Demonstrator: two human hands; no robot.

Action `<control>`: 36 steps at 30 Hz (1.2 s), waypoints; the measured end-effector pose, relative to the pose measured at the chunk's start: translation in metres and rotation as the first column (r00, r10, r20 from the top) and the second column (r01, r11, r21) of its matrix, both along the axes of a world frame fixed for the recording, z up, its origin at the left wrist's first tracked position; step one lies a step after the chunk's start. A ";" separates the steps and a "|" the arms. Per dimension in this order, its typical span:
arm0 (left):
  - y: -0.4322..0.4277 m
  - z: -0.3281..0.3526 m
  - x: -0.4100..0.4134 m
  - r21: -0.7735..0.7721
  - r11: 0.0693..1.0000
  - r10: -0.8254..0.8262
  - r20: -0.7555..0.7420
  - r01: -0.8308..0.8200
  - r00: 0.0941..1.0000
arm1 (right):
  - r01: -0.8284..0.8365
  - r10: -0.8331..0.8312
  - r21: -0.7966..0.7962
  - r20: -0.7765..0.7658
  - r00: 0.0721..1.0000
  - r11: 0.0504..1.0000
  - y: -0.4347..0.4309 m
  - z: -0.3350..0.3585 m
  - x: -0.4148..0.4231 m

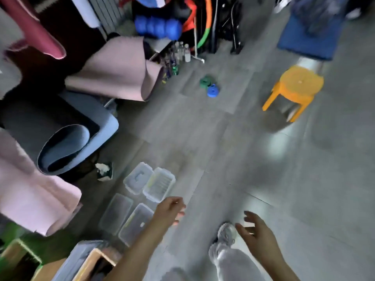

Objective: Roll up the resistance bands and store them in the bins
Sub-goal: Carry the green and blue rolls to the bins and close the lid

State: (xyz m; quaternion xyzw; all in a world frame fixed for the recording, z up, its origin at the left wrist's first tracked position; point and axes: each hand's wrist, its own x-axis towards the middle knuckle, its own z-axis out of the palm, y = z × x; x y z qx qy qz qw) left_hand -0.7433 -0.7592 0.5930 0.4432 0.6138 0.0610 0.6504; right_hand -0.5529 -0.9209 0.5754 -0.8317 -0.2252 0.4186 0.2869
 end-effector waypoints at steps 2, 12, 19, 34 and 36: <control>0.016 0.011 0.052 0.015 1.000 -0.007 0.003 0.007 1.000 | 0.015 -0.015 0.039 0.009 1.000 0.999 0.034 0.011 0.062; 0.169 -0.011 0.236 0.009 1.000 0.027 -0.043 -0.027 0.999 | -0.015 0.009 0.220 0.026 1.000 0.975 0.252 0.027 0.288; 0.391 -0.021 0.403 0.089 0.992 0.090 -0.039 -0.086 0.995 | -0.102 0.099 0.135 0.030 0.995 0.986 0.415 0.009 0.434; 0.662 -0.072 0.619 0.016 0.910 0.414 -0.067 -0.414 0.908 | -0.586 0.604 -0.160 0.102 0.790 0.794 0.787 -0.089 0.692; 0.686 -0.114 0.635 -0.021 0.898 0.436 -0.103 -0.440 0.894 | -0.638 0.661 -0.180 0.126 0.740 0.749 0.838 -0.128 0.709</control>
